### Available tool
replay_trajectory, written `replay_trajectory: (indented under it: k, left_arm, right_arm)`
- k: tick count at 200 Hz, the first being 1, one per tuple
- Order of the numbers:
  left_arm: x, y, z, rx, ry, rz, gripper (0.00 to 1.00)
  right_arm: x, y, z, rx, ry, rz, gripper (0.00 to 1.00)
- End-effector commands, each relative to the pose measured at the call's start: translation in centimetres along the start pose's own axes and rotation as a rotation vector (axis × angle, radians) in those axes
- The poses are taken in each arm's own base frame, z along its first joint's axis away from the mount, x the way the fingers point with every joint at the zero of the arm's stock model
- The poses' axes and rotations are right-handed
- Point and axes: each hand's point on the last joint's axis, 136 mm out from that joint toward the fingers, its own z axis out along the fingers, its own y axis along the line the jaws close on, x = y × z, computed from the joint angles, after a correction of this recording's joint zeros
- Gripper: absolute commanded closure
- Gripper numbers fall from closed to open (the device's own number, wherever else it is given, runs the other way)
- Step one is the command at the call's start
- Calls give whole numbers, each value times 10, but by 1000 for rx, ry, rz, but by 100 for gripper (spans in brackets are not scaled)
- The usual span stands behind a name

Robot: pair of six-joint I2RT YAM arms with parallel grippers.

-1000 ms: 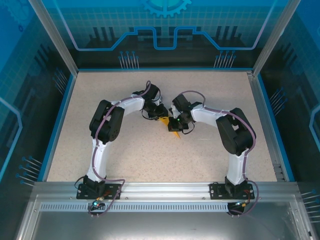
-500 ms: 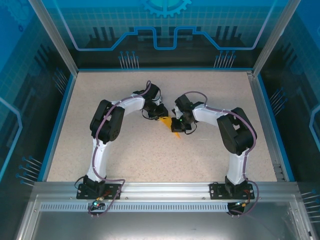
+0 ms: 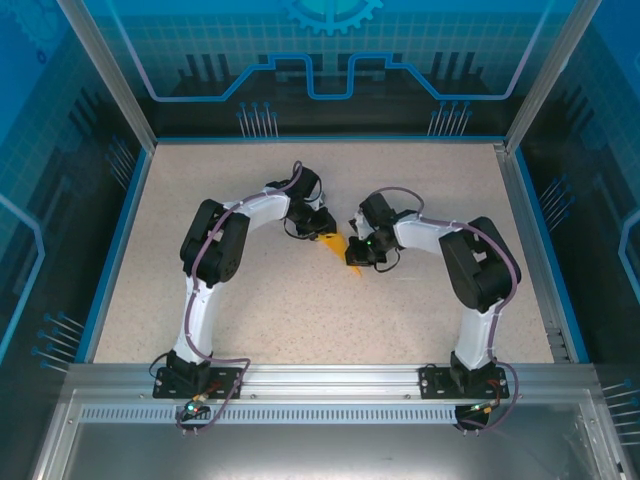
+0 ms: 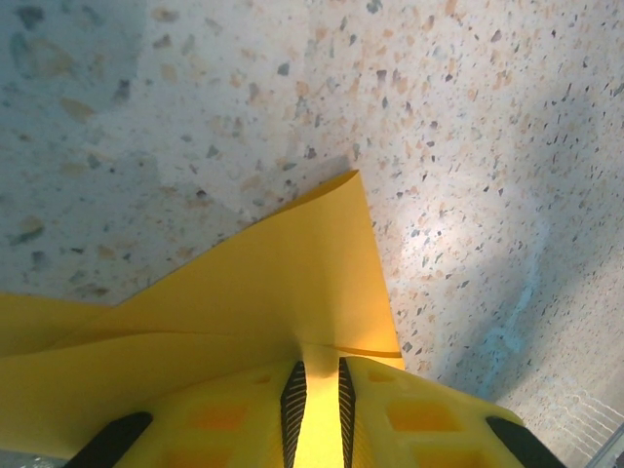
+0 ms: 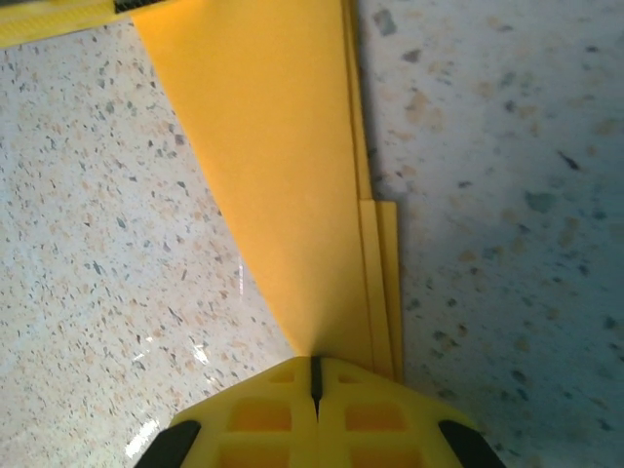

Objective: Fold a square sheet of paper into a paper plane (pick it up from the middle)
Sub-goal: Fold the wing for the fifth time at the center of the table.

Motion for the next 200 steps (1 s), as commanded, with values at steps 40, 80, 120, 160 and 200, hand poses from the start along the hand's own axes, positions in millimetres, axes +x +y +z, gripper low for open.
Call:
replay_trajectory:
  k: [40,80,120,160,200]
  left_arm:
    - [12,62,28,-182,51,-80,78]
    - [13,60,28,-170,55,-78,78]
    - [13,56,29,-149,60,-77,77]
    - [14,56,29,-148,63,-77,77]
    - [13,56,29,-147,62,-77,77]
  right_arm:
    - [50,-35,-15,73,135,81,97]
    - [43,-29,-30,78,86,63,97]
    - [15,9,-47,41,-14,-21,96]
    - [11,27,-20,-15,68,-55,97]
    - [18,16,-10,10,137,-60,98]
